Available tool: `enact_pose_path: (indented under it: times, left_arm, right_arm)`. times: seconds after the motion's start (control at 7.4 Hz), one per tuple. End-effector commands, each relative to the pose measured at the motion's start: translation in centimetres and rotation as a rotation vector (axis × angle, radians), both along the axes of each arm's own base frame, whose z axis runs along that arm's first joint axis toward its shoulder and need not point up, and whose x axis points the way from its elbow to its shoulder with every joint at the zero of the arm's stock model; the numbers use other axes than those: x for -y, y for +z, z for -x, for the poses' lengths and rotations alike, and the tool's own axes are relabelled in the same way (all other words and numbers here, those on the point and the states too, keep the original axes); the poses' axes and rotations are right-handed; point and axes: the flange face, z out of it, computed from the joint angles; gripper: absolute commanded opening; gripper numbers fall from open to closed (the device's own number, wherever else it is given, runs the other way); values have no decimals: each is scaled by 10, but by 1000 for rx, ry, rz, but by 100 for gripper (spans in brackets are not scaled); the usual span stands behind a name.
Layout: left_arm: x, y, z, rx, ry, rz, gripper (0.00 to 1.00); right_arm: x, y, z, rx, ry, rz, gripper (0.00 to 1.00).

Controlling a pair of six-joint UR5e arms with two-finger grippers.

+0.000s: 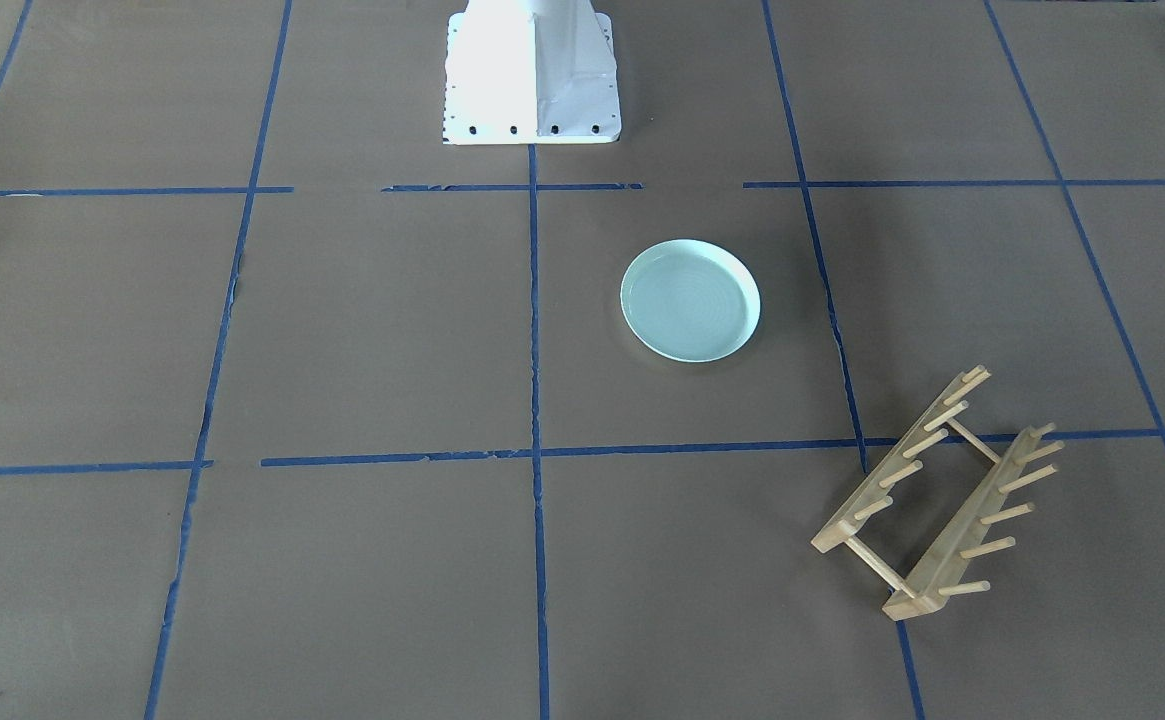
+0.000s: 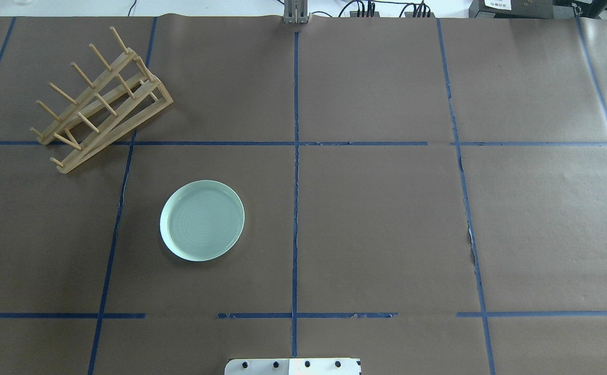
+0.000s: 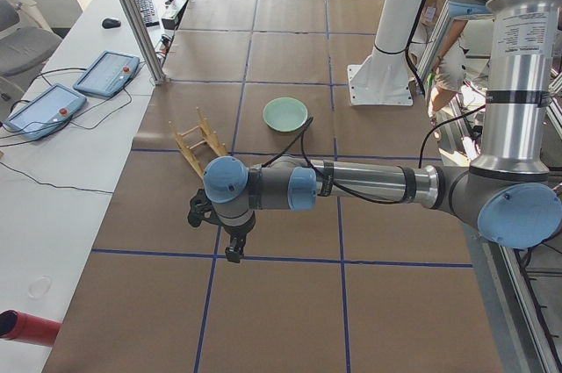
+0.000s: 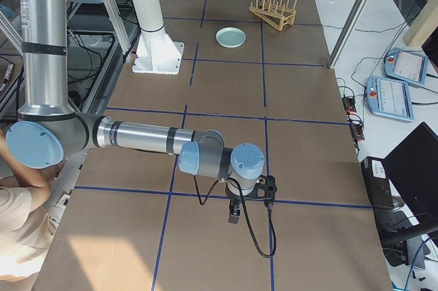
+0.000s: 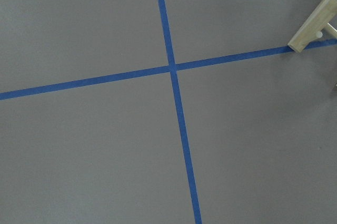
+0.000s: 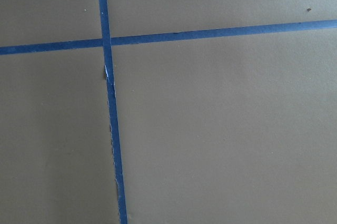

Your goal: Place plate on table

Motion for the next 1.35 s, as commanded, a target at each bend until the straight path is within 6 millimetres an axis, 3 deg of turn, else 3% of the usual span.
enact_pose_path:
  times: [0.0,1.22]
  left_arm:
    - [1,-1,0,-1,-1,-2,100]
    - [0,-10,1,1,-4,-17,100]
  right_arm:
    - [0,1,0,0,0,1,100]
    - [0,0,0,0,0,0,100]
